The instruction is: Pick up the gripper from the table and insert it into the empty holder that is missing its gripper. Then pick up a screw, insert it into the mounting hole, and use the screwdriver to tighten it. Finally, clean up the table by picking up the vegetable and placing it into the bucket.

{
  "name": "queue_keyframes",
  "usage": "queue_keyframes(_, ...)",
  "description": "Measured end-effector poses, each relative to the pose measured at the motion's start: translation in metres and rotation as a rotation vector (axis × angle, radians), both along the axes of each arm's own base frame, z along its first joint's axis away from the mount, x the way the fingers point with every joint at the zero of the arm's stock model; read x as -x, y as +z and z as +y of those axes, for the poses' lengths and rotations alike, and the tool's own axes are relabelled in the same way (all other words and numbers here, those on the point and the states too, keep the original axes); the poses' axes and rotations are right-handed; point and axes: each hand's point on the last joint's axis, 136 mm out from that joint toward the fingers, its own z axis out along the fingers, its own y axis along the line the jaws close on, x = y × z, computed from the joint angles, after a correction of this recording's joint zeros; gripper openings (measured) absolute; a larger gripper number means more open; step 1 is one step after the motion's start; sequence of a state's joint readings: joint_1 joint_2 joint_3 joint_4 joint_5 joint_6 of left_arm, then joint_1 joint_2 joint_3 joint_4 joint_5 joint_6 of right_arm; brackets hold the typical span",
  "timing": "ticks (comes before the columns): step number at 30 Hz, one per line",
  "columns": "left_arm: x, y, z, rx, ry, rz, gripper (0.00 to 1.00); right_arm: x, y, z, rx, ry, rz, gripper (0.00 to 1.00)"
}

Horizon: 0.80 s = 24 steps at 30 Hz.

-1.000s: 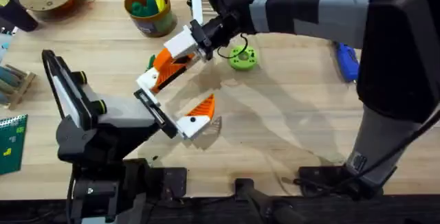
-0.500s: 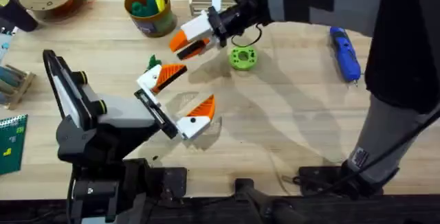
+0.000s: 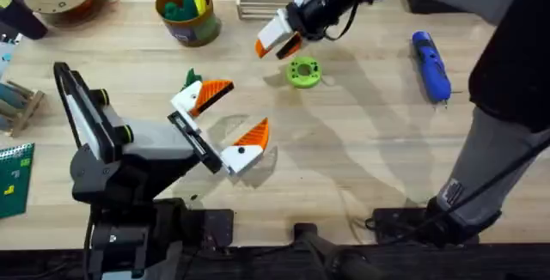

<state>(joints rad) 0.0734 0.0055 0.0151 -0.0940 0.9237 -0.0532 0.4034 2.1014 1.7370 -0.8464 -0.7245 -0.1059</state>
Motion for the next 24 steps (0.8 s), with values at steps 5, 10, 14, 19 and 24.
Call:
queue_keyframes(5,0.000,0.000,0.000,0.000,0.000,0.000,0.995,0.007,0.005,-0.026,0.199,0.035,-0.075,0.719)
queue_keyframes(10,0.000,0.000,0.000,0.000,0.000,0.000,0.995,0.019,0.009,-0.049,0.349,0.054,-0.097,0.813)
queue_keyframes(14,0.000,0.000,0.000,0.000,0.000,0.000,0.995,0.020,0.004,-0.060,0.415,0.057,-0.105,0.815)
queue_keyframes(19,0.000,0.000,0.000,0.000,0.000,0.000,0.996,0.023,0.000,-0.071,0.477,0.055,-0.093,0.817)
queue_keyframes(24,0.000,0.000,0.000,0.000,0.000,0.000,0.996,0.019,-0.006,-0.074,0.485,0.044,-0.114,0.820)
